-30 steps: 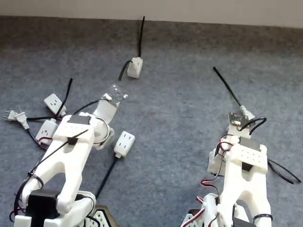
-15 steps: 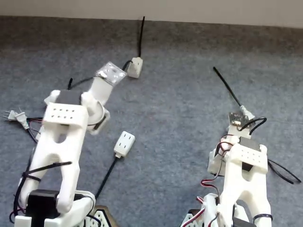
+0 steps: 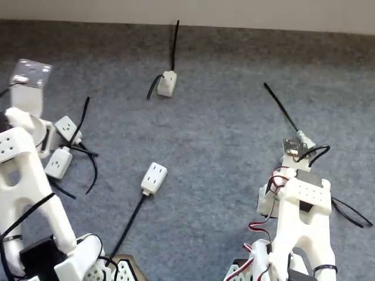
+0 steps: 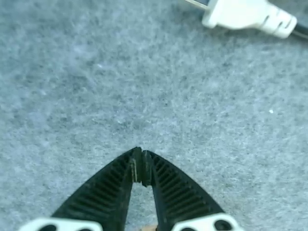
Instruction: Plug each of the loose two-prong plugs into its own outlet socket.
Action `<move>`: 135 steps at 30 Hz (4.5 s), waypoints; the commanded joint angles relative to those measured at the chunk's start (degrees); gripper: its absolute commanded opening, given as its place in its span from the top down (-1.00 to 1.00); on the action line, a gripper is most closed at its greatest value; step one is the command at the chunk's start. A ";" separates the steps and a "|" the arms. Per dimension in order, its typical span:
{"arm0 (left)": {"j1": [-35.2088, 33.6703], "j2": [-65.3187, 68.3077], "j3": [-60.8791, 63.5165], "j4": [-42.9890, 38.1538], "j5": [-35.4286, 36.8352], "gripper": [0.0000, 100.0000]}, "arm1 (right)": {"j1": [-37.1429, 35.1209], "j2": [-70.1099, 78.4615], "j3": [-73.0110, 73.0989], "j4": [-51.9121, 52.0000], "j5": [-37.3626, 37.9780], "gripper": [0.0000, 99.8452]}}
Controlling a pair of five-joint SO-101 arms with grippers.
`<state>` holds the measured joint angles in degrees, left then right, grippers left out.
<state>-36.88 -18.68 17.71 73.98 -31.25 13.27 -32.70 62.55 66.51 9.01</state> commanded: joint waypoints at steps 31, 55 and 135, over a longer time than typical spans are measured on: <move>-6.81 47.52 -28.44 -9.76 21.54 0.62 | 0.22 -0.31 0.04 -1.80 -0.26 0.99; -4.18 43.30 -26.86 -4.57 23.12 0.99 | 0.22 -0.31 0.04 -1.80 -0.18 0.99; 21.85 13.23 24.84 0.00 -43.43 0.61 | 0.22 -0.31 0.04 -1.80 -0.44 0.99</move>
<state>-15.87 -3.91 42.86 74.24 -73.45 13.27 -32.70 62.81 65.27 9.01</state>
